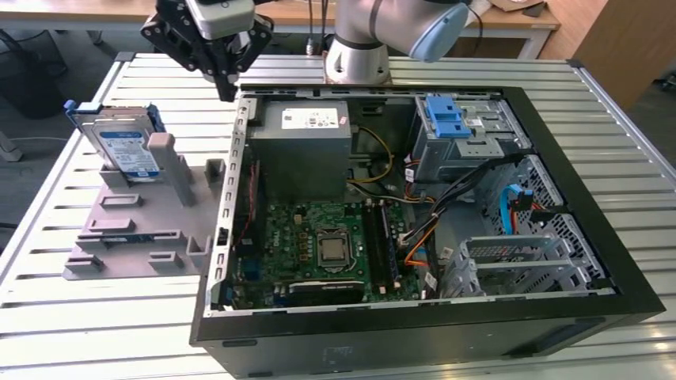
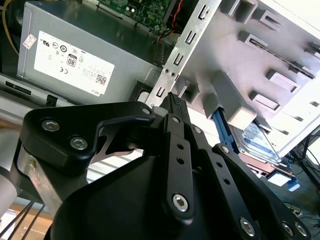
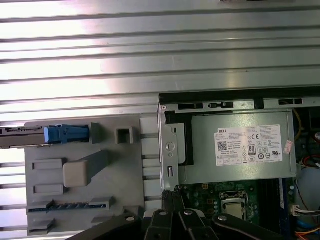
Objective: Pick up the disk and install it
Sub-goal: 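Reach for the disk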
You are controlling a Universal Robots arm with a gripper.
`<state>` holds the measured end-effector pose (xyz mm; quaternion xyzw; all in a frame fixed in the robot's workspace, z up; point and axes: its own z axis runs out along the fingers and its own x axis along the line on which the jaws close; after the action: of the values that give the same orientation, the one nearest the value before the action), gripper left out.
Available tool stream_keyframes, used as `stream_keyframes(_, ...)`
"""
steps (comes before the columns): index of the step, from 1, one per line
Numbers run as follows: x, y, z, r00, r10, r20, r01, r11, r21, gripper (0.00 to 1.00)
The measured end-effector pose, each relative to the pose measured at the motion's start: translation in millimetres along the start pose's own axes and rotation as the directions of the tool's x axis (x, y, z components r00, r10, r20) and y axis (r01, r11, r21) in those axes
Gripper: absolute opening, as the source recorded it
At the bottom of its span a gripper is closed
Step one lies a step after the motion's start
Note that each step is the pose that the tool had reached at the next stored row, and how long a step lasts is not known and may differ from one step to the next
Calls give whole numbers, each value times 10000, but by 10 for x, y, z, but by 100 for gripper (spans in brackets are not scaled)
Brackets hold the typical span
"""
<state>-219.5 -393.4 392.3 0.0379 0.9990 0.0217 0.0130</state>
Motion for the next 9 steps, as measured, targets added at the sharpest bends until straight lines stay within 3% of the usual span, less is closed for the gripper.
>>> stream_keyframes(9, 77, -1, -1, 10000, -1, 1, 1, 10000, 0, 11)
